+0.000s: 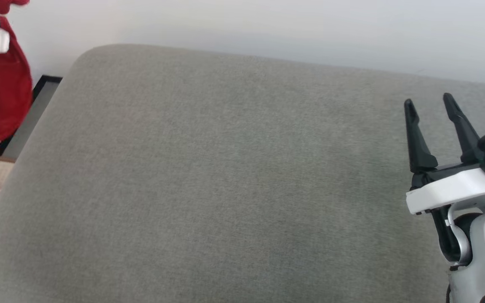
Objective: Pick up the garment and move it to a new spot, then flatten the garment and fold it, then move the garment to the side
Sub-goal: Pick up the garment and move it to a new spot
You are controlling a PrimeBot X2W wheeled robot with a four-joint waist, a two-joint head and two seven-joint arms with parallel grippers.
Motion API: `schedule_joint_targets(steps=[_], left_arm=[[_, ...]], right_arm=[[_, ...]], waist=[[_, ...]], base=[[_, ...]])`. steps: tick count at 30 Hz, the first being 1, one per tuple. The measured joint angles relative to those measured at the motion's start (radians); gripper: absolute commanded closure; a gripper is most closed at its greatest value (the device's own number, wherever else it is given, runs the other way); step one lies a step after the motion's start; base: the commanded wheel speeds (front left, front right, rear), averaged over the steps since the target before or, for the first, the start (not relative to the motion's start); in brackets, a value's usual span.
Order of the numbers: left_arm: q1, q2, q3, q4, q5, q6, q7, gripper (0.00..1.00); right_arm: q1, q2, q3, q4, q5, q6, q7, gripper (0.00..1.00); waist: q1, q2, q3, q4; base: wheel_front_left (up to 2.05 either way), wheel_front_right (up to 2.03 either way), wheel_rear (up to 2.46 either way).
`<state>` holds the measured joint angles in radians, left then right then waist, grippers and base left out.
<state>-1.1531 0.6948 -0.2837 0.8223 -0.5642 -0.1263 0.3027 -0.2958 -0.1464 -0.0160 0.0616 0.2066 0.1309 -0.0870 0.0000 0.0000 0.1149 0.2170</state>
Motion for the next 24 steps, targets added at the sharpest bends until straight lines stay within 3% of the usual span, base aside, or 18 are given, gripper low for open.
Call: schedule_joint_targets(steps=[3,9,17,24], left_arm=[[0.01,0.003,-0.007,-0.113,-0.003,0.015,0.053,1.0],[0.104,0.019,-0.011,-0.386,-0.02,0.088,0.173,1.0],[0.261,0.033,-0.018,-0.759,-0.062,0.189,0.325,1.0],[0.361,0.002,-0.076,-0.997,-0.065,0.262,0.415,1.0]], right_arm=[[0.006,0.012,-0.021,0.001,-0.002,0.0,-0.009,0.0],[0.02,0.032,-0.056,0.001,-0.004,0.0,-0.021,0.0],[0.031,0.051,-0.115,0.004,-0.004,0.0,-0.041,0.0],[0.04,0.065,-0.153,0.002,-0.009,0.0,-0.057,0.0]], waist=[[0.0,0.0,-0.012,-0.019],[0.0,0.0,-0.027,-0.081],[0.0,0.0,-0.031,-0.208],[0.0,0.0,-0.015,-0.331]], base=[[0.0,0.0,0.0],[0.0,0.0,0.0],[0.0,0.0,0.0],[0.0,0.0,0.0]])
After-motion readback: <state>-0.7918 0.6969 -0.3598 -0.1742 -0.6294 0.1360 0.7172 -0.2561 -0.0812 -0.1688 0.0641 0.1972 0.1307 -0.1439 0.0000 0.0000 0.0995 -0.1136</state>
